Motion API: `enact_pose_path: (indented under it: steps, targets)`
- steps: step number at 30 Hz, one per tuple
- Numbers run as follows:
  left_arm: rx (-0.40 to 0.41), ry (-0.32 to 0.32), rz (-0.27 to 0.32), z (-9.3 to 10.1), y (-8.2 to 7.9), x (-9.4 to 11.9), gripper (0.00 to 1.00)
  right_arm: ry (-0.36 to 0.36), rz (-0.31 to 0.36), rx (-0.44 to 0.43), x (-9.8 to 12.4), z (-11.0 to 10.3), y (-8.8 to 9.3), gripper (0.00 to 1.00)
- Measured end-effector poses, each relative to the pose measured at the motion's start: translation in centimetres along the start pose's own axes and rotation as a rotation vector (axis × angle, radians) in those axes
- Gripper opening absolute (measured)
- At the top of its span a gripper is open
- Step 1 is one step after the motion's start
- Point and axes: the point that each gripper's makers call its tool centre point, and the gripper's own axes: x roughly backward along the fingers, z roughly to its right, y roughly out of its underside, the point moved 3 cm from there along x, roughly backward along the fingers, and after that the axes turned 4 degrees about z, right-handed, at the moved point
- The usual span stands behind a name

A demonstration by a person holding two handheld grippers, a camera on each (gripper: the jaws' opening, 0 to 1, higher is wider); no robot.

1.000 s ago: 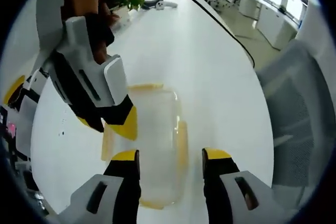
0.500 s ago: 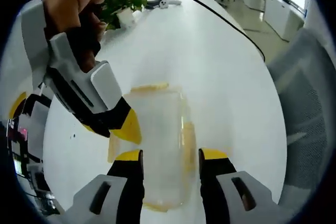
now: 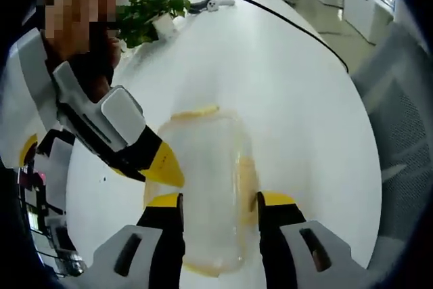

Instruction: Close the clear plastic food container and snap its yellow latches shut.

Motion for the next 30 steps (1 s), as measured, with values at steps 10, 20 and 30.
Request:
enact_pose_path:
  steps: [10,20,30]
  targets:
    - [0.006,-0.014,-0.005,-0.1,0.0,-0.1,0.4,-0.029,-0.021,0.007,-0.1,0.1,-0.1,0.32]
    - [0.014,-0.034,-0.019,-0.1,0.0,-0.2,0.38,-0.051,-0.045,0.028,-0.2,0.1,-0.1,0.31]
    - [-0.039,-0.158,-0.065,-2.1,0.4,0.6,0.33,-0.063,-0.068,0.027,-0.5,0.1,-0.1,0.29]
